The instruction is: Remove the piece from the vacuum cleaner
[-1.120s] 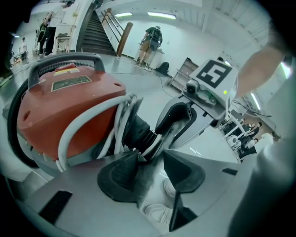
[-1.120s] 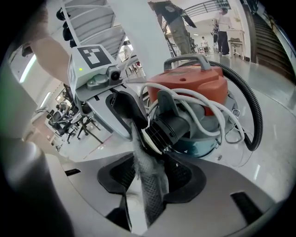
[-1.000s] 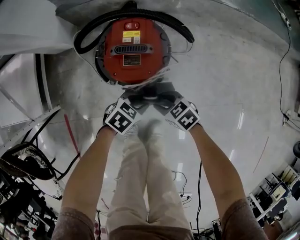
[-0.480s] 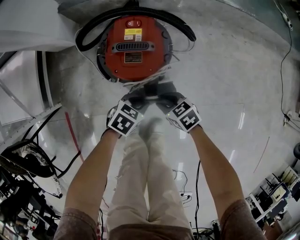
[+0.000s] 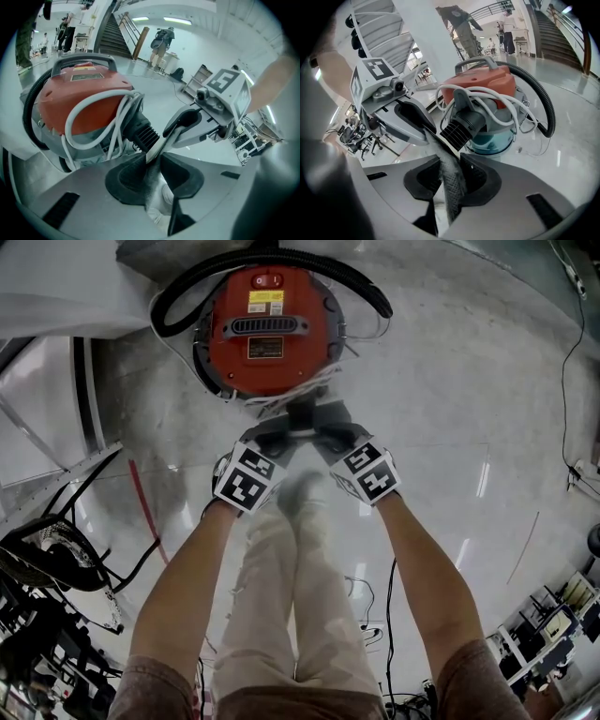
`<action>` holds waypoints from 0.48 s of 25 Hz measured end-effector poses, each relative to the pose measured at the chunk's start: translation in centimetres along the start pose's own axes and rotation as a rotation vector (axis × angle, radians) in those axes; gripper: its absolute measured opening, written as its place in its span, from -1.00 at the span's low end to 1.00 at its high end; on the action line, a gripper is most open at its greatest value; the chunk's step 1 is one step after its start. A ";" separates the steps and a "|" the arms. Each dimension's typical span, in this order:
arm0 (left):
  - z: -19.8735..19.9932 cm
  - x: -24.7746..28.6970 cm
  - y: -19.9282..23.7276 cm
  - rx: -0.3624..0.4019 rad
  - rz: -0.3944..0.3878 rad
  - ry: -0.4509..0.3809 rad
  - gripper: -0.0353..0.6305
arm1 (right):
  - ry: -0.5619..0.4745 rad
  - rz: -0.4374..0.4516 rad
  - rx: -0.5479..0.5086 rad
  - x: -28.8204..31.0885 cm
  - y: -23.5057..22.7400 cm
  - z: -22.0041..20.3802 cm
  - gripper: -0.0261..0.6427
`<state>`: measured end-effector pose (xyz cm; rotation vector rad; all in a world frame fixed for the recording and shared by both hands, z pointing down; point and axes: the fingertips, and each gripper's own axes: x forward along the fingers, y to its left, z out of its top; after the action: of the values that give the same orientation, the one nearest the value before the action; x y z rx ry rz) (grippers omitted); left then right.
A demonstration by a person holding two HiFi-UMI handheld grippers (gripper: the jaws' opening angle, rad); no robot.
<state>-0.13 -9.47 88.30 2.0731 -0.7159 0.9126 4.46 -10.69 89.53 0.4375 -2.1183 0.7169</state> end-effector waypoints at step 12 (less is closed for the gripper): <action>-2.9 -0.3 -2.7 0.074 -0.027 0.042 -0.69 | 0.044 0.022 -0.025 -0.2 2.7 -3.0 -0.76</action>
<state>0.58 -5.58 88.37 2.1165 -0.6390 0.9772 4.98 -6.70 89.97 0.3825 -2.0914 0.7060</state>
